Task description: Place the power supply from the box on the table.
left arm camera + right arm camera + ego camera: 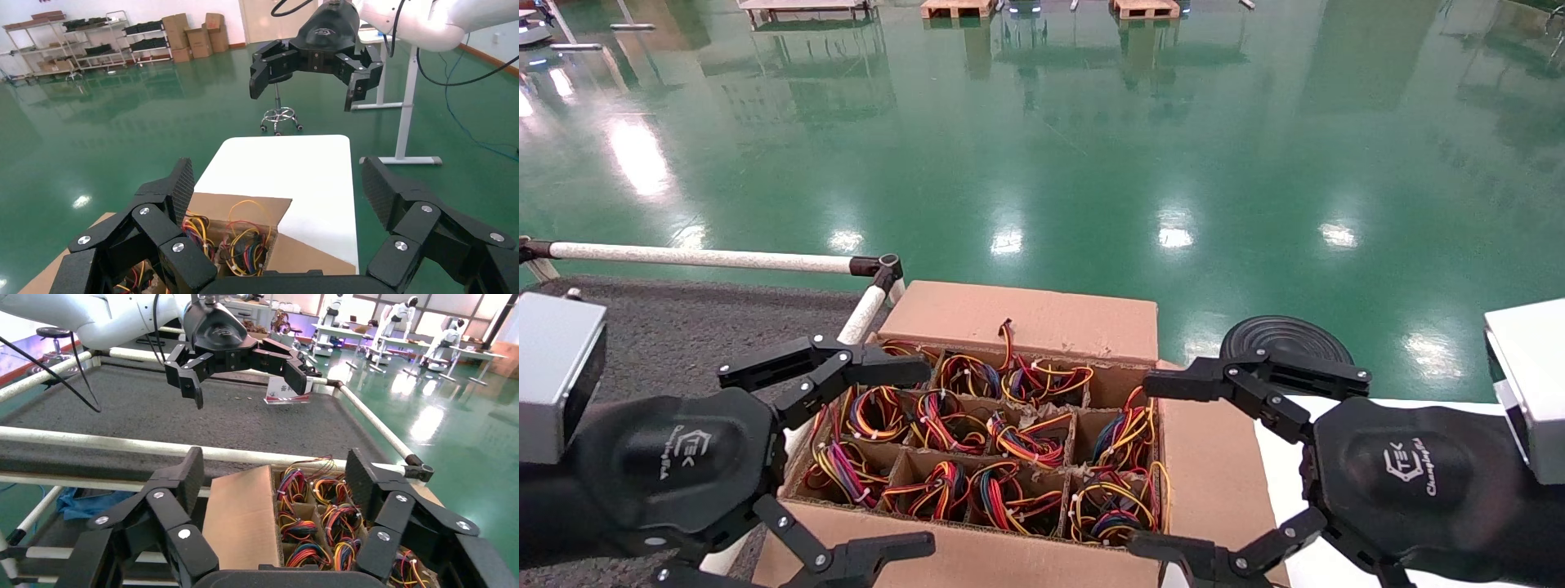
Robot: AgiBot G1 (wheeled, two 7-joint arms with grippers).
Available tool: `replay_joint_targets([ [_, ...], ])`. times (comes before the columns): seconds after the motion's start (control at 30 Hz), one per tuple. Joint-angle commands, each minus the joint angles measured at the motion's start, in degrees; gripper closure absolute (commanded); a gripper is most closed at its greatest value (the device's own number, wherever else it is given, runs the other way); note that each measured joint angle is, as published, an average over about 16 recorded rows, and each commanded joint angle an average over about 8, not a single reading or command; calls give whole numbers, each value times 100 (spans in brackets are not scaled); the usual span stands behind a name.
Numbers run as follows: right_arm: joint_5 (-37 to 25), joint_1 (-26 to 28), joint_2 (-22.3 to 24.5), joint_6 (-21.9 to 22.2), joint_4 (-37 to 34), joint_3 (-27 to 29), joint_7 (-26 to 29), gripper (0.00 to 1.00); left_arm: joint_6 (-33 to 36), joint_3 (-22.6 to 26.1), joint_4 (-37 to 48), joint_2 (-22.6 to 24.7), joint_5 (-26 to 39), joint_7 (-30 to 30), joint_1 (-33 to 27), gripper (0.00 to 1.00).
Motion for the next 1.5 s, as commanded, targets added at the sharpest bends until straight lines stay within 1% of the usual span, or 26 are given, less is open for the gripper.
replay_joint_targets([
  [0.03, 0, 0, 0, 0, 0, 0, 0, 100, 0, 0, 0, 0, 0, 0, 0, 0],
  [0.53, 0, 0, 0, 0, 0, 0, 0, 100, 2, 20, 11, -27, 25, 9, 21, 0],
  [0.77, 0, 0, 0, 0, 0, 0, 0, 100, 25, 211, 25, -244, 255, 74, 91, 0],
  [0.9, 0, 0, 0, 0, 0, 0, 0, 100, 53, 453, 12, -439, 558, 62, 38, 0],
  [1.03, 0, 0, 0, 0, 0, 0, 0, 100, 94, 755, -34, -589, 998, -66, -157, 0],
  [1.27, 0, 0, 0, 0, 0, 0, 0, 100, 179, 1313, -139, -700, 1862, -378, -748, 0],
  [1.5, 0, 0, 0, 0, 0, 0, 0, 100, 156, 1779, -214, -749, 2615, -485, -1326, 0],
])
